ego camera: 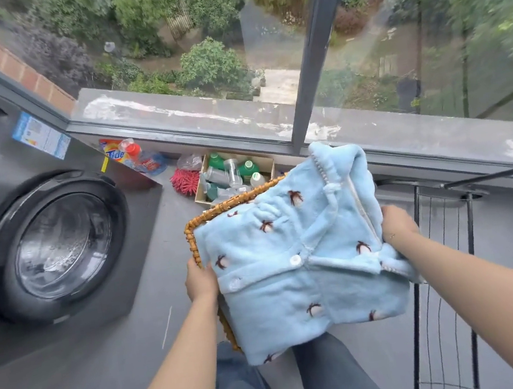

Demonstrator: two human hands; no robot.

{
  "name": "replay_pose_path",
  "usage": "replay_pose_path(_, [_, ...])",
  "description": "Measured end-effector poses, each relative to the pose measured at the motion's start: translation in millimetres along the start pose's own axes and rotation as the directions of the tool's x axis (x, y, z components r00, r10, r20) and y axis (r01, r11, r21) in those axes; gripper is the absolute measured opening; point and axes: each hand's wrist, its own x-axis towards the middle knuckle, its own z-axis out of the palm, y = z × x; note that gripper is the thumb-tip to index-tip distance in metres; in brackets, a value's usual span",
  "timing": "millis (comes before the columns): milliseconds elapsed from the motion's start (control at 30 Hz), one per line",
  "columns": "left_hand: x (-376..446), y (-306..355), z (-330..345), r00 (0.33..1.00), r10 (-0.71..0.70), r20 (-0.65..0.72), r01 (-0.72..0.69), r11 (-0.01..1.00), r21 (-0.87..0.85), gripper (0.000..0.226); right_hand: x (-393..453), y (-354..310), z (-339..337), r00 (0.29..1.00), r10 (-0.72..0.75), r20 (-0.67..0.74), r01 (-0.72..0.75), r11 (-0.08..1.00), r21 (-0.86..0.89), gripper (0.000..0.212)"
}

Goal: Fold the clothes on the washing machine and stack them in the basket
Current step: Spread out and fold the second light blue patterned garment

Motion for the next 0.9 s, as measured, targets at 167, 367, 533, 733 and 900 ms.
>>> replay_pose_path(167, [23.4,4.0,-5.8,0.990,-0.005,0.143,-0.017,0.988,0.153,0.056,9.7,-5.6,-0.8,1.000,-0.008,0.030,0.007,1.000,0.012,0.028])
replay_pose_path(367, [2.7,-4.9,-18.4,0.970,0.213,0.116,-0.240,0.910,0.338,0.022,-2.1,-11.8,-13.3,0.992,-0.003,0.123,0.009,0.999,-0.052,0.027])
replay_pose_path(533, [5.9,0.0,-52.4,0.964,0.243,0.109,-0.267,0.860,0.436,0.024,-23.3,-17.0,-8.3,0.992,-0.011,0.127,0.023,0.995,-0.096,0.021])
replay_pose_path(733, [-2.0,24.8,-131.3,0.928,0.366,0.074,-0.347,0.773,0.532,0.022,-90.6,-57.8,-16.8,0.992,-0.111,0.066,0.117,0.989,-0.093,0.014])
replay_pose_path(900, [-8.2,52.0,-212.7,0.901,0.435,-0.008,-0.348,0.732,0.585,0.027,-148.7,-130.8,-50.0,0.968,-0.249,0.030,0.250,0.955,-0.161,0.024])
